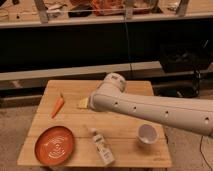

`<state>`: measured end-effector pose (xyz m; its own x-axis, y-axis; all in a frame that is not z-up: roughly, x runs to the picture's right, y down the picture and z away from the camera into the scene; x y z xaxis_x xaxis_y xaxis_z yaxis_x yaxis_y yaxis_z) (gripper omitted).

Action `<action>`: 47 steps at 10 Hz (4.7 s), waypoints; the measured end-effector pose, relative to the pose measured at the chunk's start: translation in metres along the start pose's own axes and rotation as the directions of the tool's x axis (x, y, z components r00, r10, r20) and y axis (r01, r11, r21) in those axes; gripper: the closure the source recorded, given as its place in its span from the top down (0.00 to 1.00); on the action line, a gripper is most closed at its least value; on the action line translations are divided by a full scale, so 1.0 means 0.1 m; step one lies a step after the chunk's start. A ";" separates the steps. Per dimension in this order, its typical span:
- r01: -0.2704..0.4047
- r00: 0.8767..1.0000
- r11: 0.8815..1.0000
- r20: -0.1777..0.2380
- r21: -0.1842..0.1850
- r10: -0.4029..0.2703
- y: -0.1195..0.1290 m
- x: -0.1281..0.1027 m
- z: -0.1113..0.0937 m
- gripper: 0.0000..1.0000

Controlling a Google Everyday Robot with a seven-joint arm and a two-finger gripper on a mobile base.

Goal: Pick up the ceramic bowl

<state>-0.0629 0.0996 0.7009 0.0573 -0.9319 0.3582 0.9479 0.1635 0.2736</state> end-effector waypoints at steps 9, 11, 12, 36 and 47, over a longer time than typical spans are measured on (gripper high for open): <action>0.197 0.980 0.978 0.026 0.069 -0.199 -0.29 -0.13 0.29 0.80; 0.238 0.970 0.968 0.033 0.082 -0.241 -0.41 -0.17 0.40 0.80; 0.261 0.963 0.961 0.039 0.092 -0.265 -0.50 -0.20 0.47 0.80; 0.672 0.683 0.709 0.194 0.211 -0.705 -1.00 -0.73 1.61 0.80; 0.713 0.626 0.665 0.227 0.221 -0.746 -1.10 -0.86 1.76 0.80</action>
<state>-0.2271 0.2186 0.7968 -0.7426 -0.6315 0.2230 0.6023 -0.4840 0.6348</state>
